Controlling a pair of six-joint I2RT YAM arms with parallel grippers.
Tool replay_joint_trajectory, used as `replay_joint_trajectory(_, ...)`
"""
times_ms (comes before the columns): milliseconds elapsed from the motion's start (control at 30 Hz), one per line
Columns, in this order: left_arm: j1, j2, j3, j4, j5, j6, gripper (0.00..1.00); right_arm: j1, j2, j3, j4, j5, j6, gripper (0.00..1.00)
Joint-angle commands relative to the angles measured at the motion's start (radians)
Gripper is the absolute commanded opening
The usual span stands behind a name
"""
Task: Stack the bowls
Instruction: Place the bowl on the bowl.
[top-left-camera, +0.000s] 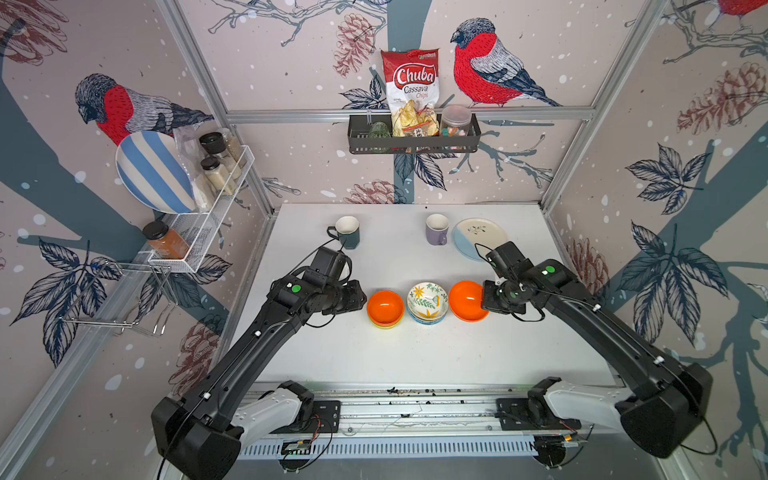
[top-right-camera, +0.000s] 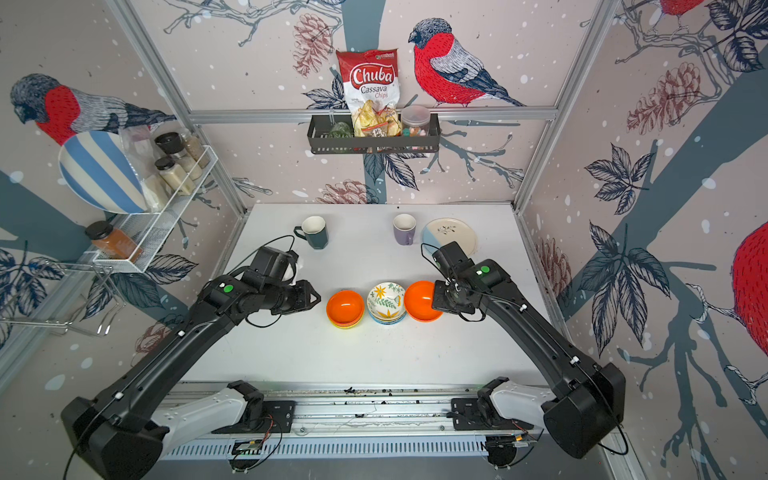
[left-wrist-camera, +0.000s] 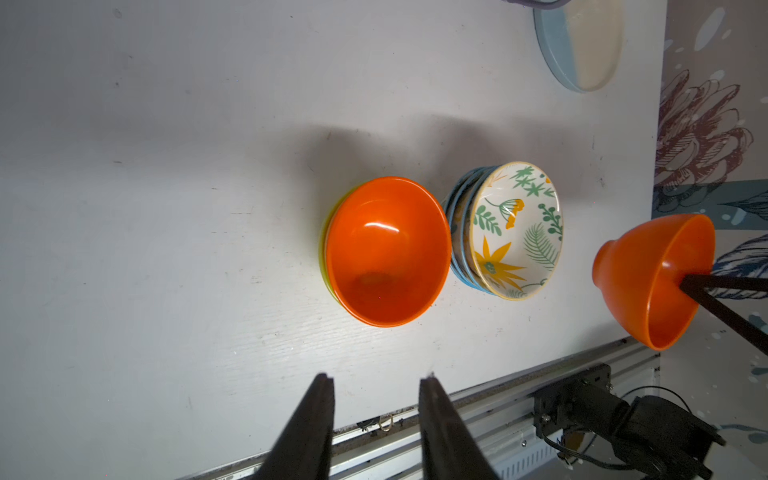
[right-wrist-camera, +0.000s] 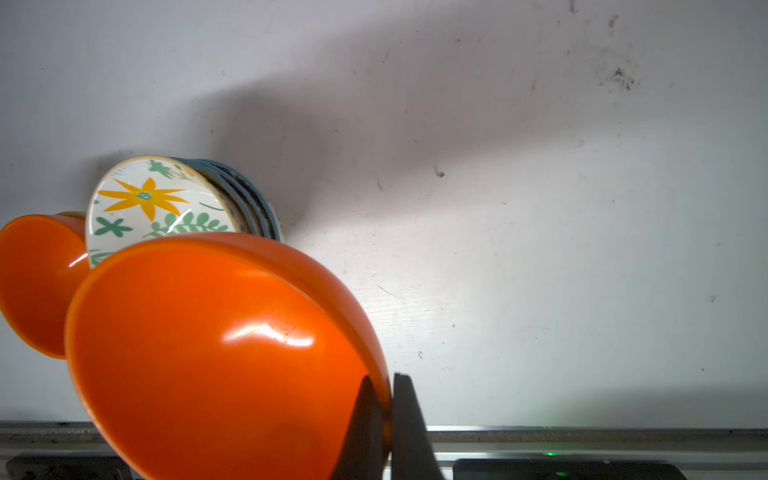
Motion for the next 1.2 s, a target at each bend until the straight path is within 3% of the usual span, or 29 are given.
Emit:
replay_joint_trajectory(0,0.006,0.027,0.045,-0.022,0.082,0.022,0.37,0.036,0.067,0.078,-0.048,-0.019,-0.041,0.00)
replay_joint_trajectory(533,-0.013,0.110,0.145,-0.046,0.166,0.053,0.38,0.260,0.391,0.378,-0.047,-0.122,-0.046,0.00)
replay_joint_trajectory(1167,-0.059,0.183,0.114,-0.039,0.099,0.073,0.29,0.340,0.495,0.490,-0.057,-0.160,-0.052,0.00)
